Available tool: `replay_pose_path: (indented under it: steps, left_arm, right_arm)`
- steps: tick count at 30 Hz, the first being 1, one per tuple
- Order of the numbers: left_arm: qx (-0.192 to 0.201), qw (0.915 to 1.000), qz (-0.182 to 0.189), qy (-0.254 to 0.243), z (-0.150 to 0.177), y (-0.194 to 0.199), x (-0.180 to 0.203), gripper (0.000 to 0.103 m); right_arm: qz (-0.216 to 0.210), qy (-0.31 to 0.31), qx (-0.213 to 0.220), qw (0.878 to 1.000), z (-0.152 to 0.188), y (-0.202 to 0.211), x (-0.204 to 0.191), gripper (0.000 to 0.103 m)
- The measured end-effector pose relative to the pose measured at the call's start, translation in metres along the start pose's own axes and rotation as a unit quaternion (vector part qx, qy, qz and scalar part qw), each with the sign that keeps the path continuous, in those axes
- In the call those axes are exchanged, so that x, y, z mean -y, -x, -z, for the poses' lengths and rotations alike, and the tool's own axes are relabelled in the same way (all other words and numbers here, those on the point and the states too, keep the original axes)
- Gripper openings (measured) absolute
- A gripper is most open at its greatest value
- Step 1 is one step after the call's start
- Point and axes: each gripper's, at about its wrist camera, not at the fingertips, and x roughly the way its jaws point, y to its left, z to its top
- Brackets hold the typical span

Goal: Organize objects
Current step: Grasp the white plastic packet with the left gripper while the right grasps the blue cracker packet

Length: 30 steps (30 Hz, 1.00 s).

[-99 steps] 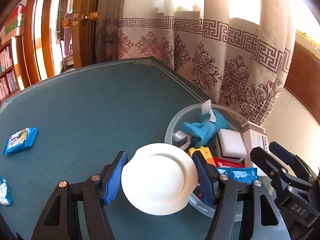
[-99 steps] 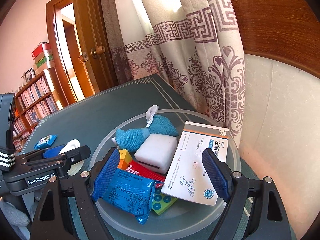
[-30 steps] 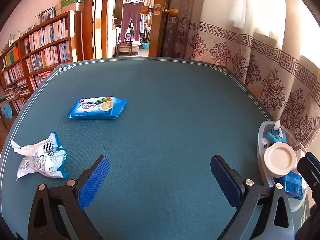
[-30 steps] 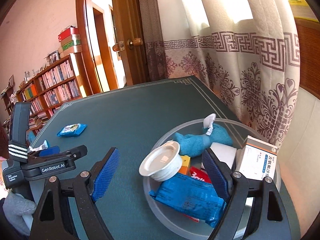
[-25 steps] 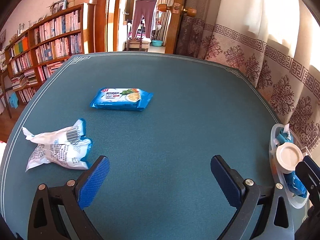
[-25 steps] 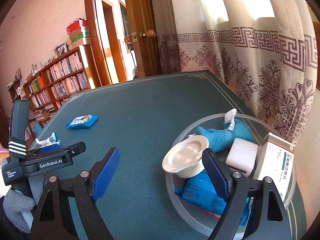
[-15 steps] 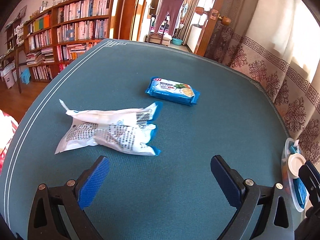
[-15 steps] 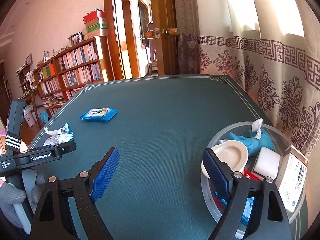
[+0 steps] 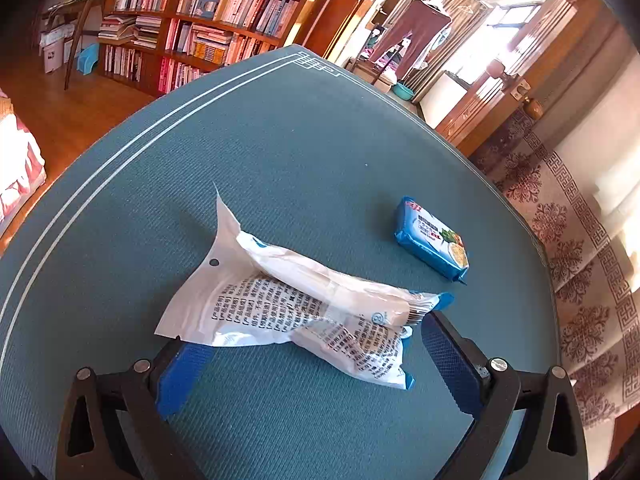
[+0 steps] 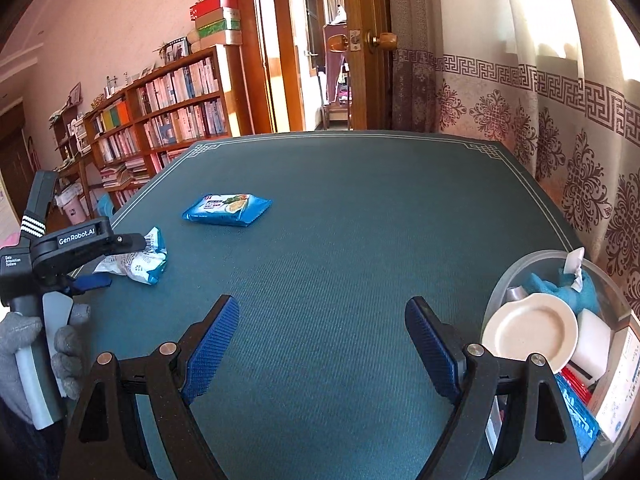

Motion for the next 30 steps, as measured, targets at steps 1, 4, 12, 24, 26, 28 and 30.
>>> replay_pose_path:
  steps: [1, 4, 12, 24, 26, 28, 30]
  left_arm:
    - [0.002, 1.0000, 0.000, 0.008, -0.003, -0.001, -0.002, 0.103]
    - [0.003, 0.9998, -0.002, 0.021, -0.013, -0.006, -0.003, 0.103]
    - [0.027, 0.9986, -0.046, 0.001, -0.022, -0.019, 0.013, 0.102]
    - [0.024, 0.9930, -0.045, -0.107, -0.018, -0.023, 0.029, 0.057]
    - [0.019, 0.9895, -0.039, -0.138, -0.016, -0.022, 0.036, 0.054]
    - [0.018, 0.9859, -0.037, -0.162, -0.013, -0.020, 0.041, 0.054]
    - [0.016, 0.9845, -0.035, -0.171, -0.012, -0.018, 0.042, 0.054]
  right_arm:
    - [-0.002, 0.001, -0.003, 1.000, -0.001, -0.004, -0.002, 0.086]
    - [-0.006, 0.002, -0.011, 1.000, -0.003, -0.015, -0.006, 0.086]
    - [-0.013, 0.032, -0.013, 0.999, -0.023, -0.049, -0.026, 0.086]
    - [-0.099, 0.121, -0.054, 0.986, -0.068, -0.139, -0.069, 0.086]
    - [-0.127, 0.121, -0.068, 0.982, -0.077, -0.154, -0.074, 0.086]
    - [-0.150, 0.109, -0.078, 0.979, -0.087, -0.167, -0.076, 0.086]
    - [-0.156, 0.104, -0.077, 0.979, -0.096, -0.177, -0.078, 0.086]
